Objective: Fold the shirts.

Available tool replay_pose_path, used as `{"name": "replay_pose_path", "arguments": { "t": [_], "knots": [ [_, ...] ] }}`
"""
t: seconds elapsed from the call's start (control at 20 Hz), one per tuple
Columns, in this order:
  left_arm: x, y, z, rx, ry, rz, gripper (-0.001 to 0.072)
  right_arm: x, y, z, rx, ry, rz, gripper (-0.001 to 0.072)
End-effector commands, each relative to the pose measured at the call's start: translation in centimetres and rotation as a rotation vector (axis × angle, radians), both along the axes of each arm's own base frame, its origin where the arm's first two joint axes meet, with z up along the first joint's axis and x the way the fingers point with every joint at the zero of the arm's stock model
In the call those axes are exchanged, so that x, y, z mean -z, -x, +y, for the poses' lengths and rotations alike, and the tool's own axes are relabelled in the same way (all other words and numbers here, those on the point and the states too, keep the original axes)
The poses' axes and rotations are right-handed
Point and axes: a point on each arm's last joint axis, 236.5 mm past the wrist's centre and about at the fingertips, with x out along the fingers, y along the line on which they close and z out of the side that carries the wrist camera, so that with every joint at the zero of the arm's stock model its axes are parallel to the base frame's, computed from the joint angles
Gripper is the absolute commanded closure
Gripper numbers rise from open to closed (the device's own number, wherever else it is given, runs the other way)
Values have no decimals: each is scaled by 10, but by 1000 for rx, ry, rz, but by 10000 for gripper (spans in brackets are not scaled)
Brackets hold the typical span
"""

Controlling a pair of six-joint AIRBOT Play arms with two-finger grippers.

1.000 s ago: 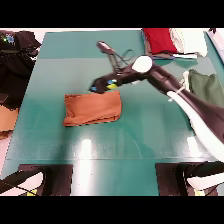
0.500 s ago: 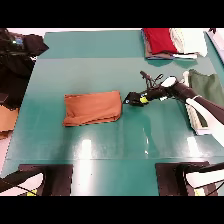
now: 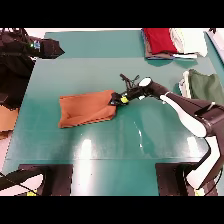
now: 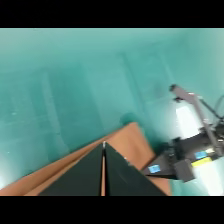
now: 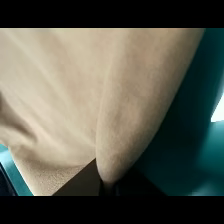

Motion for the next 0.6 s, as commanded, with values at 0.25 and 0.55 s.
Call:
{"name": "replay_pose_path", "arguments": {
  "t": [0.25, 0.55],
  "knots": [
    [-11, 22, -77, 157, 27, -55, 682, -111, -93, -115, 112, 116, -344, 699],
    [-29, 28, -112, 200, 69, -136, 682, -186, -116, -335, 461, 259, -443, 699]
  ]
}}
